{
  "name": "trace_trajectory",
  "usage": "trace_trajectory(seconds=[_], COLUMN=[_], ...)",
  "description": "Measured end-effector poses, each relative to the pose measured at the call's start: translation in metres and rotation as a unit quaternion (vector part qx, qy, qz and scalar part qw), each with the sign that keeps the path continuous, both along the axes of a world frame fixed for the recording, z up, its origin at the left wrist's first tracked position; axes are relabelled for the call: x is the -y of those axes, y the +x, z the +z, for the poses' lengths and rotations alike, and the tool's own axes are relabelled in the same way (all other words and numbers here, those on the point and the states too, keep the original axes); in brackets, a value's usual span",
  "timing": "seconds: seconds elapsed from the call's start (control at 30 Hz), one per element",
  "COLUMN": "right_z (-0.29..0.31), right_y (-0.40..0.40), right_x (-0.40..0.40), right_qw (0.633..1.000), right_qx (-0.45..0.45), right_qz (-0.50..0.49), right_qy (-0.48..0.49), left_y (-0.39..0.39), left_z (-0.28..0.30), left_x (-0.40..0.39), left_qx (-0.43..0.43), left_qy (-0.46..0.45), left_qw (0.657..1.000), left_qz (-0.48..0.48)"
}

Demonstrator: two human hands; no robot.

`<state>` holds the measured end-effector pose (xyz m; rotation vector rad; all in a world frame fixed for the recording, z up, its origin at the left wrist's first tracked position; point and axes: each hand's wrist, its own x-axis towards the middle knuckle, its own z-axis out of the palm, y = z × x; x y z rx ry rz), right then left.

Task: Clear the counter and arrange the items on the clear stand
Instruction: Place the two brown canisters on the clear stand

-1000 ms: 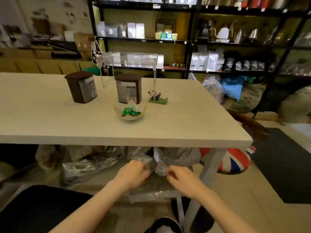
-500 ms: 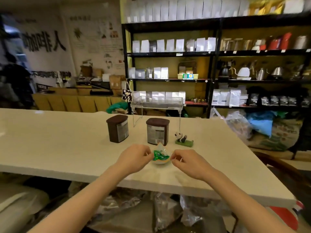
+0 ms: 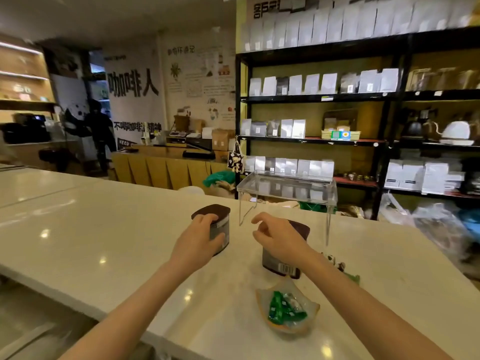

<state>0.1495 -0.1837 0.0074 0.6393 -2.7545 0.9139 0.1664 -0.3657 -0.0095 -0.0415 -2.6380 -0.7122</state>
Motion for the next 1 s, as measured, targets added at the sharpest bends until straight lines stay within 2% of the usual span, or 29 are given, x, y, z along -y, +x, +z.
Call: trace_trajectory(seconds=[0.3,0.47,0.57,0.8,1.0], right_z=[-0.014,-0.013,-0.015,-0.013,0.011], right_y=[-0.068,-0.108,-0.127,-0.15,-0.158], right_x=[0.047,0.07,0.078,0.087,0.082], right_qw=[0.997,0.988,0.985,0.976,0.973], right_qx=[0.059,0.139,0.17,0.216,0.23], right_qz=[0.042,0.022,0.009,-0.001,-0.007], right_qy=[0.035,0.057,0.034,0.023,0.003], left_y=[-0.043,-0.074,-0.086,-0.101,-0.108], left_z=[-0.029,-0.041,-0.047,-0.045,-0.021], left_x=[0.025,0.037,0.046,0.06,0.061], left_qx=[0.015,0.091,0.12,0.114,0.112], left_qy=[0.032,0.163,0.217,0.21,0.163], left_qw=[0.996,0.979,0.967,0.971,0.98], left_qz=[0.079,0.077,0.062,0.011,-0.012])
